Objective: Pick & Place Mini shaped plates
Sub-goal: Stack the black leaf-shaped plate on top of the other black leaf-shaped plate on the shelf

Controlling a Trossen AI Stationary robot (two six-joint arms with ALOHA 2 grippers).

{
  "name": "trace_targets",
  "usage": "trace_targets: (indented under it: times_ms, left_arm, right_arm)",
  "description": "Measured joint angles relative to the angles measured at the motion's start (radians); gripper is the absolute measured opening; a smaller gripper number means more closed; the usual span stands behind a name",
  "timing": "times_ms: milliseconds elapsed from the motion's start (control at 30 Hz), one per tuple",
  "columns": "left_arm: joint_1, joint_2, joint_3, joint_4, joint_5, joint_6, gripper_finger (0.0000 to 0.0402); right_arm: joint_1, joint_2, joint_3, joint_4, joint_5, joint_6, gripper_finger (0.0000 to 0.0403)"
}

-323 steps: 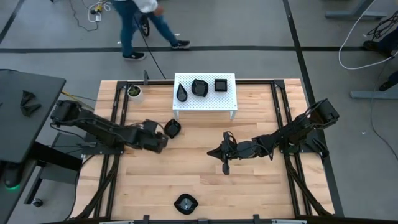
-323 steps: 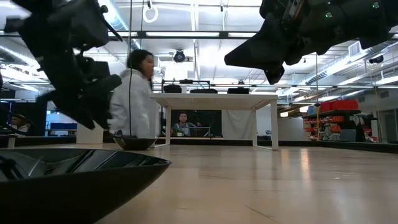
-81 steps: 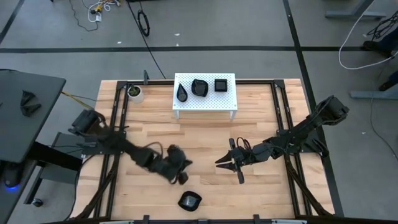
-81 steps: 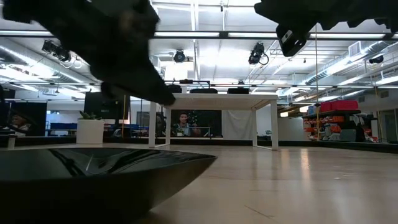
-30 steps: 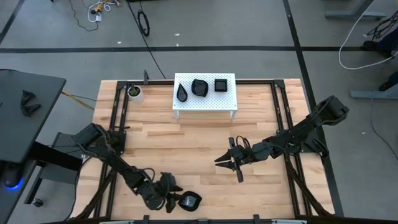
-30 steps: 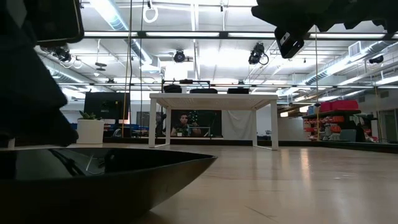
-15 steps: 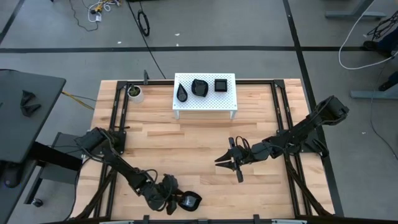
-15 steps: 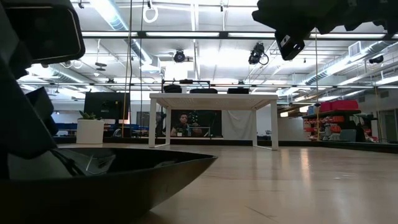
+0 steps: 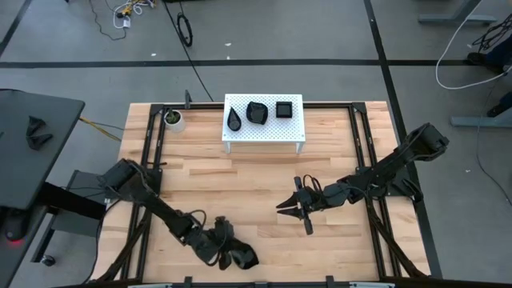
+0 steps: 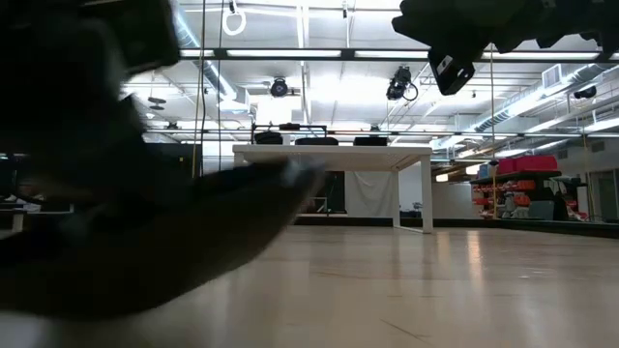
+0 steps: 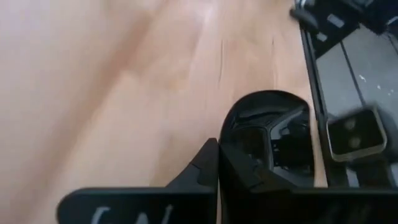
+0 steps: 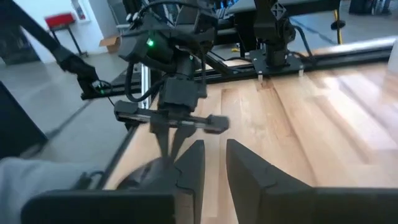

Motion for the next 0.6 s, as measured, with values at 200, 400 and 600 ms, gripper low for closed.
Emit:
trace_targets:
  times_ms: [200, 400, 600]
  left_arm:
    - [0.113, -0.109, 0.0, -0.027, 0.031, 0.174, 0.0008]
    - [0.246, -0.155, 0.0, -0.065, 0.127, 0.181, 0.0005]
    - [0.316, -0.151, -0.001, -0.18, 0.176, 0.138, 0.001]
  right_arm:
    - [-0.044, 0.056, 0.011, -0.017, 0.0, 0.124, 0.007]
    - [-0.064, 0.178, 0.143, -0.183, 0.008, 0.126, 0.0114]
    - [-0.068, 0.273, 0.268, -0.309, 0.053, 0.038, 0.0178]
